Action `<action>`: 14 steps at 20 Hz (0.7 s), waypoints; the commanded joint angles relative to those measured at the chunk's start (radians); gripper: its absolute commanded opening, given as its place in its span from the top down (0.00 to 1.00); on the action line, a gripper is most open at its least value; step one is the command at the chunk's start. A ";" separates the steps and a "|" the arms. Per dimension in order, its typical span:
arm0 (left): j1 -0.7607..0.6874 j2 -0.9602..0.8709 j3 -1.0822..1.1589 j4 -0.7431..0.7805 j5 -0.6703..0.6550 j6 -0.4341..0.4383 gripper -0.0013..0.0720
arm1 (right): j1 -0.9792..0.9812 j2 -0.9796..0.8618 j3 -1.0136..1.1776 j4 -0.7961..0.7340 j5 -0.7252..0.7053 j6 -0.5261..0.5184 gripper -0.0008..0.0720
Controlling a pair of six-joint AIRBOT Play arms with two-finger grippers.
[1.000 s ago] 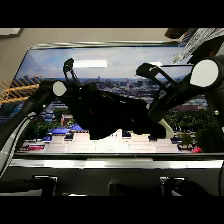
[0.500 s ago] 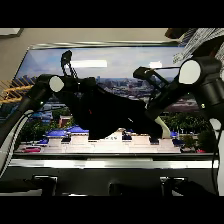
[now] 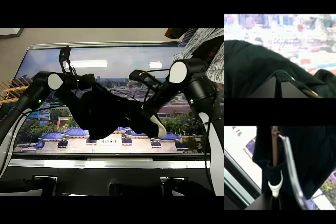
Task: Fold the clothes and pants, and hang the long-sleeved shirts on hangers.
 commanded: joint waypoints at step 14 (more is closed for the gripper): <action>-0.182 0.079 0.047 0.005 -0.307 0.034 0.95 | 0.143 -0.088 0.001 -0.056 -0.391 0.085 0.95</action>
